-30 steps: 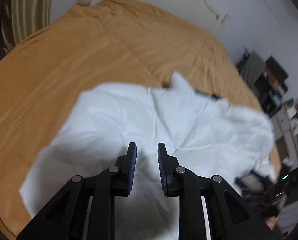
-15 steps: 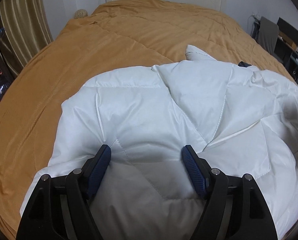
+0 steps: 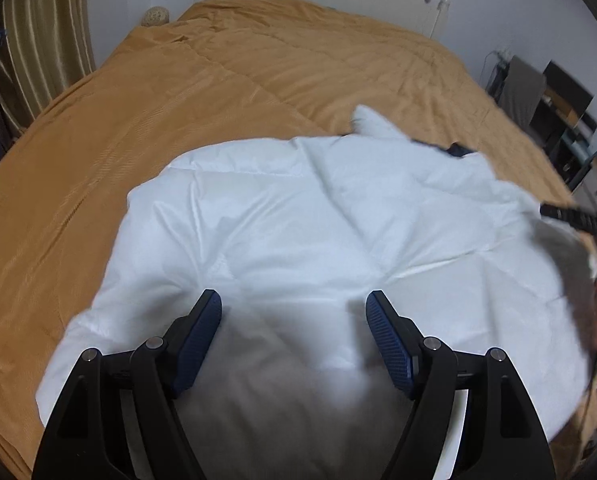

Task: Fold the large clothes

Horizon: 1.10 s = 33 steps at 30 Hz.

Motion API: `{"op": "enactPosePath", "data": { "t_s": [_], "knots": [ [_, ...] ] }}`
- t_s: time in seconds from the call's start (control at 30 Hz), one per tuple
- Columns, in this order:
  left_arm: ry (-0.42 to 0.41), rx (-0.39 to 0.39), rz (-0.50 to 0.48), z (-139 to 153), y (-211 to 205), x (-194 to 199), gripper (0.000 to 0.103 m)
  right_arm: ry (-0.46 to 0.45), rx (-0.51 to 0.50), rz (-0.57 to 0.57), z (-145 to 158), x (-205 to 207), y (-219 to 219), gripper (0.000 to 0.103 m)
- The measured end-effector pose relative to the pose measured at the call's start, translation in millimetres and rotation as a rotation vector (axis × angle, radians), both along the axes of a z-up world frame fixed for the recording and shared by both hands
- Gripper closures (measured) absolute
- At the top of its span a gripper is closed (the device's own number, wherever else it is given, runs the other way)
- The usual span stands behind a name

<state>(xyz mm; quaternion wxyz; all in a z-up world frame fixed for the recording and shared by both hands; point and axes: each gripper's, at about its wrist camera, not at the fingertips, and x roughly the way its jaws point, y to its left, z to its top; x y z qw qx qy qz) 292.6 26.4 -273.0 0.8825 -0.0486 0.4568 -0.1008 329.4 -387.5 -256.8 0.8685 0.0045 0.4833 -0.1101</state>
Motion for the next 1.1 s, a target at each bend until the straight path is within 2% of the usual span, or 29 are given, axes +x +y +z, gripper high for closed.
{"op": "enactPosePath", "data": {
  "t_s": [0.1,0.17,0.23,0.27,0.3,0.33,0.4,0.47,0.53,0.57,0.63,0.67,0.73,0.77,0.87,0.93,1.1],
  "knots": [
    [-0.044,-0.066,-0.028,17,-10,-23,0.028,-0.113,-0.013,0.147,28,-80,28,0.004],
    [-0.068,-0.073,-0.073,21,-25,-36,0.028,-0.131,-0.051,0.203,25,-119,41,0.0],
    [-0.045,-0.066,-0.12,9,-39,-46,0.025,-0.087,-0.086,0.208,-1,-133,41,0.0],
    [-0.04,-0.047,-0.142,-1,-45,-51,0.025,-0.025,-0.098,0.203,-26,-134,34,0.0],
    [-0.056,-0.019,-0.157,-9,-49,-58,0.025,-0.031,-0.04,0.207,-40,-137,24,0.0],
    [-0.086,0.019,-0.168,-13,-52,-64,0.025,-0.076,0.057,0.196,-51,-143,8,0.0],
    [-0.097,0.061,-0.158,-8,-53,-72,0.025,-0.083,0.133,0.171,-53,-145,-3,0.0],
    [-0.118,0.028,-0.133,8,-55,-78,0.025,-0.076,0.107,0.159,-53,-141,2,0.0],
    [-0.175,-0.017,-0.183,23,-67,-83,0.024,-0.083,0.098,0.158,-54,-141,3,0.0],
    [-0.187,0.005,-0.231,25,-82,-80,0.02,-0.087,0.106,0.155,-54,-146,4,0.0],
    [-0.156,0.094,-0.293,16,-113,-64,0.019,-0.09,0.11,0.154,-54,-149,4,0.0],
    [-0.125,0.131,-0.302,8,-124,-55,0.019,-0.089,0.108,0.154,-54,-148,4,0.0],
    [-0.06,0.195,-0.296,-11,-142,-23,0.012,-0.088,0.112,0.155,-54,-148,1,0.0],
    [-0.037,0.195,-0.281,-15,-144,-8,0.007,-0.087,0.112,0.154,-55,-148,0,0.0],
    [0.058,0.18,-0.211,-18,-144,42,0.007,-0.091,0.11,0.154,-55,-153,3,0.0],
    [0.109,0.205,-0.17,-25,-146,75,0.0,-0.093,0.109,0.154,-57,-154,4,0.0],
    [0.115,0.268,-0.127,-29,-153,122,0.0,-0.094,0.109,0.153,-58,-154,4,0.0]
  ]
}}
